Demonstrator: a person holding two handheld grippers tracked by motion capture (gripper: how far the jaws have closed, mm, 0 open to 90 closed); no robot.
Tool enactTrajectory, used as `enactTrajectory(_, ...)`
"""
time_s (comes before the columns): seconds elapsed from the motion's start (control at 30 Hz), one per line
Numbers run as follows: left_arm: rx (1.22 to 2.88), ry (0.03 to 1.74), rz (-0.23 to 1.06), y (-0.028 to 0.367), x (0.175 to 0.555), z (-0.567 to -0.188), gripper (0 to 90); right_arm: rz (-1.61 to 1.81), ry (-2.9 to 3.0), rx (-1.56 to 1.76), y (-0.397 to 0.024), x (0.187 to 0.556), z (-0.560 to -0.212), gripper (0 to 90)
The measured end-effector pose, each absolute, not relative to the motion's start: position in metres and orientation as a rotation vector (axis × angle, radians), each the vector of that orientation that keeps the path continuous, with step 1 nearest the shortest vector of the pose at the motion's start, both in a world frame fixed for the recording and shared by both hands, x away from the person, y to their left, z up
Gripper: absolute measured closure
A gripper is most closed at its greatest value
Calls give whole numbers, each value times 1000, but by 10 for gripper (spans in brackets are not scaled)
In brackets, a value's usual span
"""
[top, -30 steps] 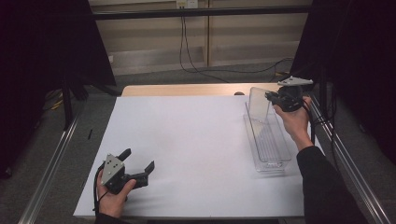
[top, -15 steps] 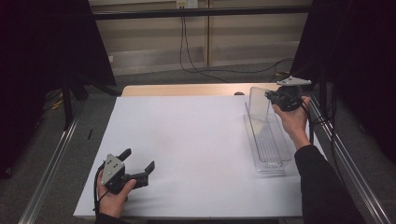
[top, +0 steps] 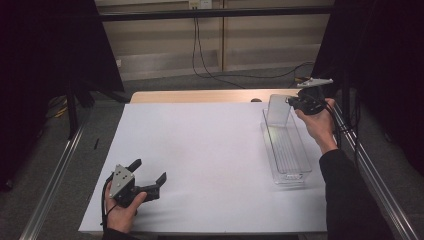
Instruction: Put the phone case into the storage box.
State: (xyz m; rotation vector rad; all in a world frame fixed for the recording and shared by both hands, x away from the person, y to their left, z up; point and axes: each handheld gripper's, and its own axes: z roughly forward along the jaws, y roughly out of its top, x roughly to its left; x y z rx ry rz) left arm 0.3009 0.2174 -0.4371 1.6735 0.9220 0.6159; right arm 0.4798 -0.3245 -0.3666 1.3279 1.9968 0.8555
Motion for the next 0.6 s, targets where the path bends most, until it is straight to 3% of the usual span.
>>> enactTrajectory(0.6, 1680, 929, 616, 216, 305, -438, 28, 916, 1972, 1375, -334, 493, -371, 838)
